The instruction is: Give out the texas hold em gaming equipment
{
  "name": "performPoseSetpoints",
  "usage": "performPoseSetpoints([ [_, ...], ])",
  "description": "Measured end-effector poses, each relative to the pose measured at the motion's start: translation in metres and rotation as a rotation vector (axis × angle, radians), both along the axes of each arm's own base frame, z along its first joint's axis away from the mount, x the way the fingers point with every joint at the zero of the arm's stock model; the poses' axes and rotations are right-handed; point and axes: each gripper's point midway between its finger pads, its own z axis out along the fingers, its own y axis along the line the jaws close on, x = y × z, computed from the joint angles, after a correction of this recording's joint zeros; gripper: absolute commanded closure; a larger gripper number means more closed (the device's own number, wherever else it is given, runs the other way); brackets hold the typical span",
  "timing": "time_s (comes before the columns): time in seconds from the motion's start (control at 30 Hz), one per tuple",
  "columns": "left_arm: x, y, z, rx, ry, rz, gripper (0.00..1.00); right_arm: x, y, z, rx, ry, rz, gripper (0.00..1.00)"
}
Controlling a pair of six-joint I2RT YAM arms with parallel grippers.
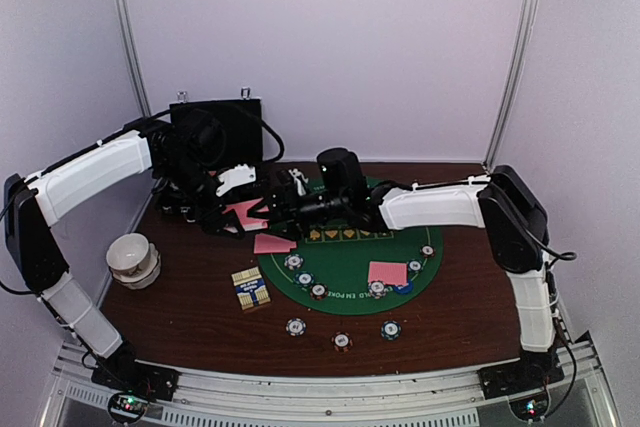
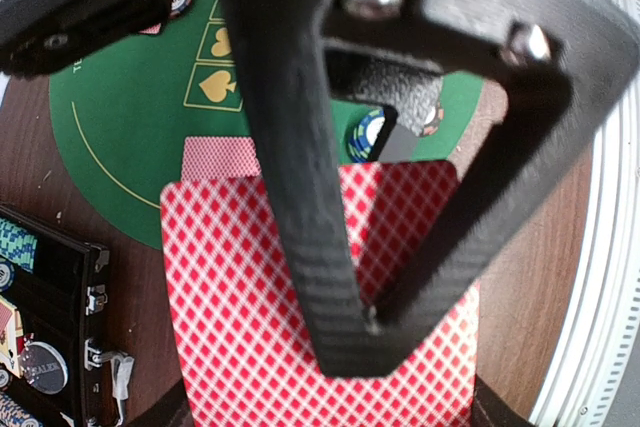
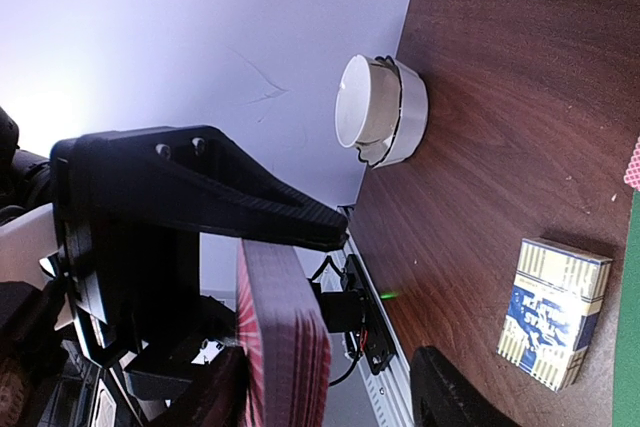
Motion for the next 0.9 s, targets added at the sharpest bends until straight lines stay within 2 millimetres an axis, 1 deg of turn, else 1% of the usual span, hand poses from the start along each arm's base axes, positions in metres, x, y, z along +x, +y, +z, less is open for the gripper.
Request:
performPoseSetpoints([
  [0.17, 0.000, 0.000, 0.000, 0.000, 0.000, 0.000, 1.00, 0.006, -0.009, 0.001, -0.013, -0.008, -0.013, 0.43],
  [0.27, 0.000, 0.000, 0.000, 0.000, 0.000, 0.000, 1.00, 0.009, -0.012, 0.003, -0.016, -0.011, -0.019, 0.46],
  [0.37, 0.000, 0.000, 0.000, 0.000, 0.000, 0.000, 1.00, 0.010, -0.015, 0.004, -0.023, -0.009, -0.024, 0.51],
  [0.5, 0.000, 0.000, 0.000, -0.001, 0.000, 0.000, 1.00, 0.010, -0.018, 0.008, -0.030, -0.018, -0.024, 0.62],
  [0.6, 0.000, 0.000, 0.000, -0.001, 0.000, -0.001, 1.00, 0.010, -0.019, 0.012, -0.029, -0.019, -0.025, 0.68],
  [0.9, 0.000, 0.001, -0.001, 0.006, -0.001, 0.001, 1.00, 0.010, -0.025, 0.023, -0.025, -0.013, -0.039, 0.77],
])
